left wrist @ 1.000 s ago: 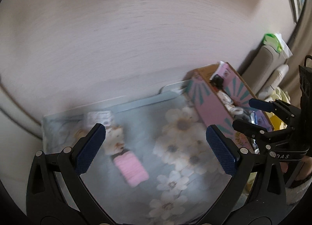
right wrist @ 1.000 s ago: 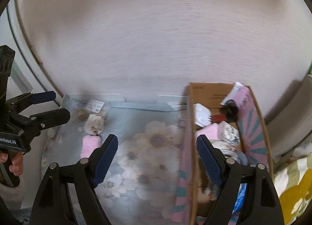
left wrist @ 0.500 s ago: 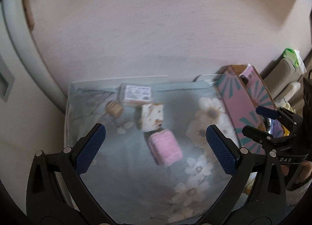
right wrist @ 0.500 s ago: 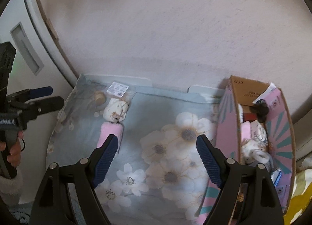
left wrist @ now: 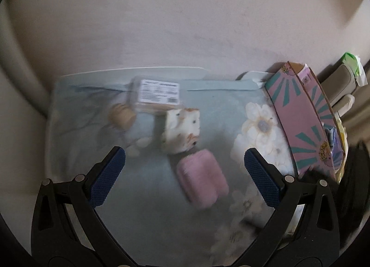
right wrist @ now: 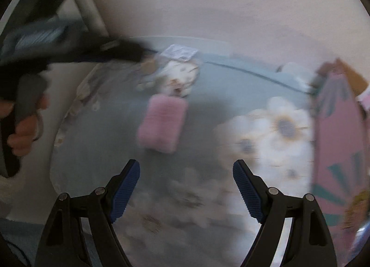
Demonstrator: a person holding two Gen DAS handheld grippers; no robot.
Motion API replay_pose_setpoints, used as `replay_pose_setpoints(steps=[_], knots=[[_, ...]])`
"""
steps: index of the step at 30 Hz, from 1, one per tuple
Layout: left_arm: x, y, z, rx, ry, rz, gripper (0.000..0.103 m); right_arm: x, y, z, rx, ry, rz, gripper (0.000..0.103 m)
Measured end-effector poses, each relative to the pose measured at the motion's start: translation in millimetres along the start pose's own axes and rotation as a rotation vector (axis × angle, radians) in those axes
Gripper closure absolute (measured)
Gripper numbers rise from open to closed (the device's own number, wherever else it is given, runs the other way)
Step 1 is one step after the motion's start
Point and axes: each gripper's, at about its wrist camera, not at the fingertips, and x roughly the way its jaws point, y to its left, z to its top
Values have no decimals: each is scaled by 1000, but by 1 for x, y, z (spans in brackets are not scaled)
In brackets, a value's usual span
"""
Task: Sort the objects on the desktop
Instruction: 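Move both tools back over the tray, then grasp the white puppy-print sock with left tool while right tool grasps pink fuzzy hair tie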
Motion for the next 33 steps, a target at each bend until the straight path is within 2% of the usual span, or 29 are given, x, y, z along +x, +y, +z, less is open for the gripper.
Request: replay_pose_setpoints(steps=[4,6,8,9,10,11,12,14,17,25,33], knots=[[37,-4,5,32,10,4,5,25,14,3,21,-40,-24,23],[50,-3,8,37,16,-5,13,35,18,10,27,-59,-29,23],[61,-3,10,40,26,-23,27,41,21,15,14,-84,-36,24],[65,-3,10,42,30,-29,30,43,22,17,10,-86,-41,25],[69,-3,10,46,35,-33,36,47,22,19,2,-77,-44,35],[73,-4,10,51,41,-33,45,50,23,20,0,-67,-44,50],[76,-4,10,59,47,-29,51,53,23,21,-1,-53,-42,58],[80,-5,9,69,56,-11,65,53,22,21,5,-52,-42,61],[80,2,9,47,54,-21,72,50,22,21,2,-53,-55,62],[63,5,7,31,34,-14,76,36,24,18,-30,-44,-55,63],[27,11,10,-19,-13,-4,76,9,21,12,-57,-33,-39,63]])
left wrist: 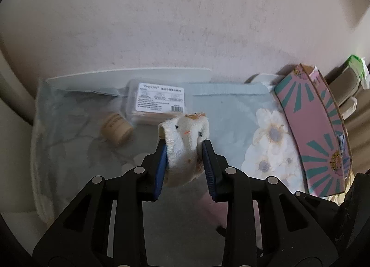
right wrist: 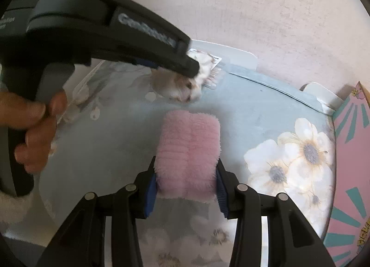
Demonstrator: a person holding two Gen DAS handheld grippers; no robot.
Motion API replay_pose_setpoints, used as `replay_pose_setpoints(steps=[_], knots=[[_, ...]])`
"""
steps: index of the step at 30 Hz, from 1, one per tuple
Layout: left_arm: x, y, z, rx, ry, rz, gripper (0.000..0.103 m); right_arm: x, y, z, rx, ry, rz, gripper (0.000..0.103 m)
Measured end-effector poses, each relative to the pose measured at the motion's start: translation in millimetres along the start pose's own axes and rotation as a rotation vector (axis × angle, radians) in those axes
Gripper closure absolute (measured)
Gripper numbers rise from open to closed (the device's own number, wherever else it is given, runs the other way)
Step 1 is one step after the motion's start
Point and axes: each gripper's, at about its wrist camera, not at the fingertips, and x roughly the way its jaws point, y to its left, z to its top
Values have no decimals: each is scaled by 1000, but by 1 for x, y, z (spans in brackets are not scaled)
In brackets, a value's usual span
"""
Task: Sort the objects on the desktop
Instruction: 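Grasp the white puppy-print sock with left tool while right tool grasps pink fuzzy hair tie, then carry sock and hair tie into the cardboard box and open both tools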
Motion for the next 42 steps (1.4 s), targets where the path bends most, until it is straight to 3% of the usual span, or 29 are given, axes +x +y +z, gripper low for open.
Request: replay_pose_setpoints(steps=[5,9,14,17,21,32,42], knots=[[-23,-2,1,-20,-23,0,76,-18,-12,-8,44,28,18,63],[-39,-10,-1,-21,-31,3,76,-40,-32,-11,155,55,63,63],[-57,-20,0,-54,-53,-18,76,-71,-42,-6,177,13,39,63],[-65,-31,5,-37,-59,-16,76,-82,-60,19,188,5,28,63],[-76,-46,14,-18,-77,-33,76,-107,-78,22,201,-12,7,63],[-79,-127,53,88,-104,-114,76,-160,-146,24,246,-94,-99,63],[-47,-232,91,217,-83,-219,76,-184,-221,0,349,-98,-184,63]])
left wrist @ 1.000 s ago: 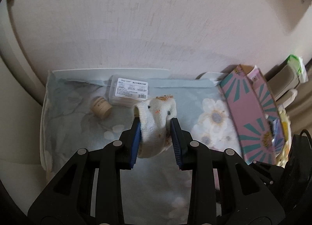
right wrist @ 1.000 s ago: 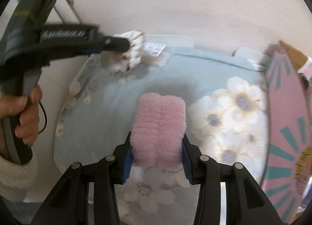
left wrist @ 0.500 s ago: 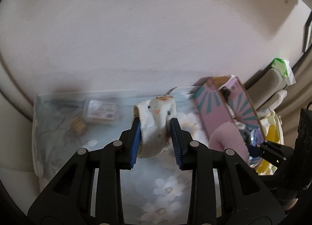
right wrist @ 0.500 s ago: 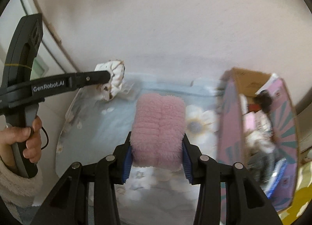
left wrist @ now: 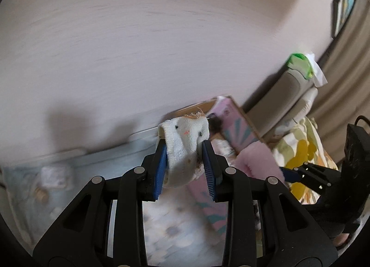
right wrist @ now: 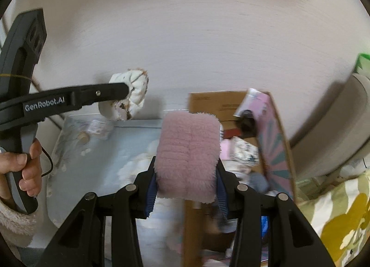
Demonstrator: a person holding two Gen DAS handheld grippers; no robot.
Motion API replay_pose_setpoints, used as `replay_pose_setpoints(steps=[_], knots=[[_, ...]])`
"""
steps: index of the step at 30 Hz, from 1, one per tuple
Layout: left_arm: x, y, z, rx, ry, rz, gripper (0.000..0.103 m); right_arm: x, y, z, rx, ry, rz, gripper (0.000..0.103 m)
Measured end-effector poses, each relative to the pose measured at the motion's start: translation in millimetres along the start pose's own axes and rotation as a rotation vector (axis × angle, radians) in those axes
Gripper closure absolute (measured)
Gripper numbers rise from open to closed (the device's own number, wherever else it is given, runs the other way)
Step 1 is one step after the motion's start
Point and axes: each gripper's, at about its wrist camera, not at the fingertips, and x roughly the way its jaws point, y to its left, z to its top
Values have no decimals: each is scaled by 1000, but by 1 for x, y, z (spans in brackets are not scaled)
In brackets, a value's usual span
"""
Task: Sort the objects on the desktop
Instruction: 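Carry sock and hair tie into the cardboard box and open both tools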
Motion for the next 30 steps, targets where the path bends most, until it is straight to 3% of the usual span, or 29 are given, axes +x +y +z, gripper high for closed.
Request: replay_pose_setpoints(steps=[10,21,22,24,25,30], knots=[[67,-58,21,100,81,-16,76,27,-47,-9,54,70,5,63],[98,-68,16,135,141,35,72,49,-48,-13,-5,159,11,59],[100,-68,16,128,148,40,65,50,-46,-14,-16,170,4,53],[101,-71,17,131,149,59,18,52,-43,-17,-31,191,-6,37],[99,-72,17,139,123,68,2,52,-42,-18,-35,191,-8,32],[106,-74,16,159,97,75,0,44,-41,-22,-25,180,-36,32]])
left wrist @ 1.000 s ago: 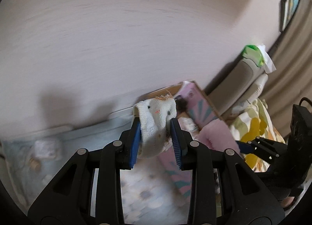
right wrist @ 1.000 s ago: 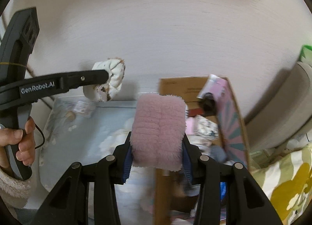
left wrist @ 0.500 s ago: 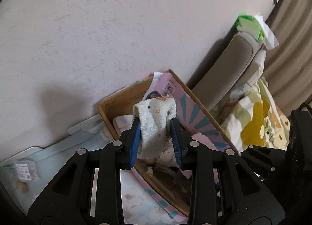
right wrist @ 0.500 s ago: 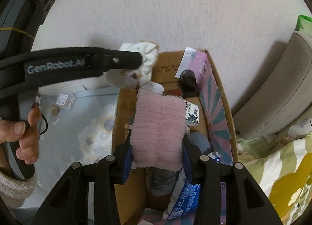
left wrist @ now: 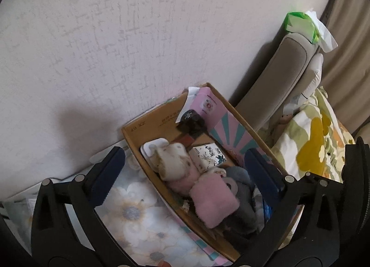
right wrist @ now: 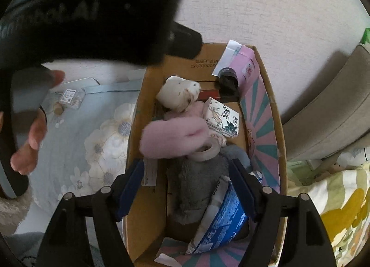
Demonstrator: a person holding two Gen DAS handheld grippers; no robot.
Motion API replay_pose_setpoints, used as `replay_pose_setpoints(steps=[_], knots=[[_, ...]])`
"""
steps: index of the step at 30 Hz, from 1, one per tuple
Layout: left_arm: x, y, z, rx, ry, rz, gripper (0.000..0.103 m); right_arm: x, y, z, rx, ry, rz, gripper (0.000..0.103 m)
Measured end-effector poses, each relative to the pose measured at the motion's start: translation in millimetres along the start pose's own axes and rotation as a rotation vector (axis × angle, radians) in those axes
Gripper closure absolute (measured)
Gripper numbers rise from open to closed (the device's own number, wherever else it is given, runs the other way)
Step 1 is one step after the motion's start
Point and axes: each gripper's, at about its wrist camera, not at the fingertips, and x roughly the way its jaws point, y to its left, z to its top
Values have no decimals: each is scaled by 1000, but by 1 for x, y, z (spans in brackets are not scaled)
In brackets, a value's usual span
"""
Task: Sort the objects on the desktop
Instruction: 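Carry sock and hair tie into the cardboard box and open both tools, then move both tools back to the tray corner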
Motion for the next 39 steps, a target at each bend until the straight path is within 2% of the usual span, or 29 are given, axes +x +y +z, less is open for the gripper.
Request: replay_pose_setpoints(steps=[4,11,19,21,29,33,39], knots=[[2,4,-3,-11,-11,-2,0,-10,1,-4,5,-15,-21,32],[-16,19,-29,-12,-47,-7,0,-29,3,0,15,-53,-58,32],[-61,62,-64,-45,-90,19,0,-55,24,9,1,-104,-86,32],[-76,73,-74,-54,-118,47,0,-60,34,12,-19,-117,-89,32],[-141,140,-120,-160,-189,154,0,-65,85,30,-102,-170,-12,32],[-162,177,-148,-242,-189,202,0,-61,111,38,-141,-174,43,32],[-174,222,-198,-362,-161,245,0,-40,157,46,-236,-144,118,32]])
